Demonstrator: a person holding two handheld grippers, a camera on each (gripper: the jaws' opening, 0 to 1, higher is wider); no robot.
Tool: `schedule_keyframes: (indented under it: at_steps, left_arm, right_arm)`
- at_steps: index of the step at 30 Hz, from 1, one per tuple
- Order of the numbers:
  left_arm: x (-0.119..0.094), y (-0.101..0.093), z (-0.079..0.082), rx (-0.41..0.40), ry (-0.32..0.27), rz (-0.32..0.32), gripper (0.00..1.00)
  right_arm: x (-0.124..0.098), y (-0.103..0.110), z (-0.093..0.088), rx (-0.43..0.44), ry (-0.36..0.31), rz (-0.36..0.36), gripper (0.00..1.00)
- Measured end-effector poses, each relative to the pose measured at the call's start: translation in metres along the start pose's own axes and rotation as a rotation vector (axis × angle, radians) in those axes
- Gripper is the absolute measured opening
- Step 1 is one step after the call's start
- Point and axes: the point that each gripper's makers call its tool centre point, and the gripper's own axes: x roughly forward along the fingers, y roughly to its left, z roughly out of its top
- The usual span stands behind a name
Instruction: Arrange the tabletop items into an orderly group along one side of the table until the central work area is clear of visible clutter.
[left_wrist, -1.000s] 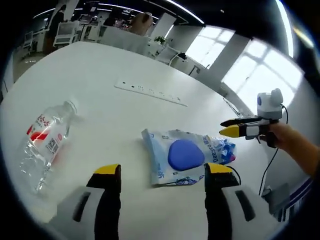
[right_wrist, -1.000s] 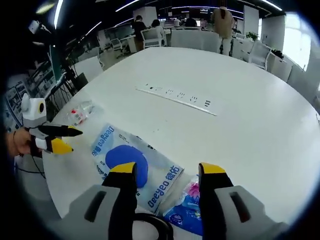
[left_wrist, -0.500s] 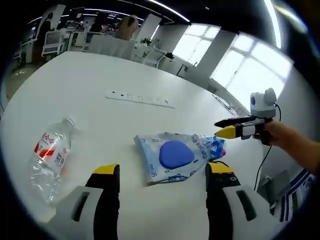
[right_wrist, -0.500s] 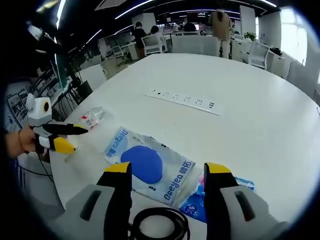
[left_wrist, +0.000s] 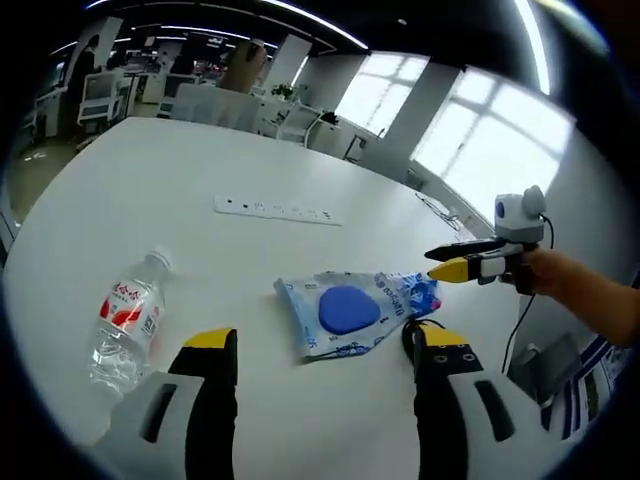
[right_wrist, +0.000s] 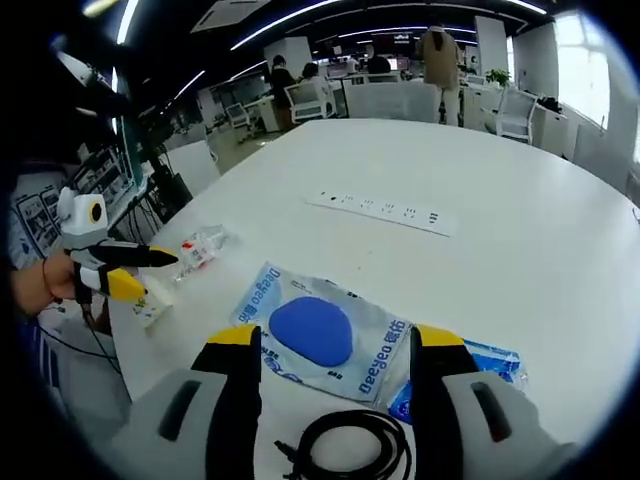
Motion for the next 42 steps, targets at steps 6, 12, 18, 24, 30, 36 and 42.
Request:
schedule_keyframes:
  at_steps: [6,12,18,24,30,36,42]
  left_arm:
    - [-0.018,-0.001,0.005,0.018,-0.004,-0.027,0.73]
    - [-0.042,0.004,0.009,0.035,-0.013,-0.04,0.73]
    - [-0.067,0.014,0.009,0.057,-0.011,-0.048,0.74]
    - [-0.091,0.024,0.014,0.06,-0.023,-0.057,0.74]
    - [-0.11,0.039,0.02,0.067,-0.031,-0.06,0.74]
    - [-0.125,0.056,0.025,0.085,-0.032,-0.071,0.74]
    - [-0.134,0.073,0.03,0.083,-0.041,-0.068,0.73]
  right_arm:
    - [-0.005,0.012,0.006,0.007,-0.024,0.005,0.6]
    - [-0.007,0.035,0.015,0.028,-0.062,0.034,0.61]
    - [-0.004,0.06,0.022,0.034,-0.078,0.064,0.61]
    - [0.002,0.085,0.033,0.052,-0.103,0.088,0.6]
    - [0.011,0.106,0.04,0.034,-0.102,0.1,0.6]
    - [0.023,0.124,0.045,0.026,-0.093,0.109,0.6]
    - [0.044,0.147,0.054,0.03,-0.088,0.137,0.6]
